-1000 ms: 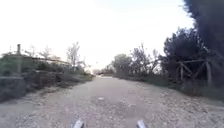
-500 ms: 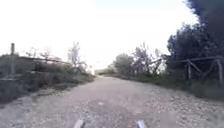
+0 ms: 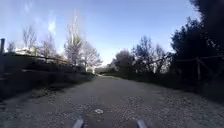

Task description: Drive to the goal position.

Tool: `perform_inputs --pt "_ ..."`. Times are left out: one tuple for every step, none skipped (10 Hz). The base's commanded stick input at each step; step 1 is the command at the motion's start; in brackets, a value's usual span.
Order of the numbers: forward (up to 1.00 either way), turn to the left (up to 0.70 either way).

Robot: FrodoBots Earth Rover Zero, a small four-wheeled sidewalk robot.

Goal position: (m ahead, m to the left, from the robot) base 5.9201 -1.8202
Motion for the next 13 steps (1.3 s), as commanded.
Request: perform_inputs --pt "0.0 0.0" --pt "0.01 0.0" --pt "0.42 0.0" --pt "0.7 0.0" --pt "0.7 0.0" --pt "0.7 0.0" --pt "0.7 0.0" --pt "0.7 0.0" --pt "0.7 0.0" --pt "0.7 0.0" --pt "0.7 0.0" --pt "0.7 -0.23" --pt "0.7 -0.35"
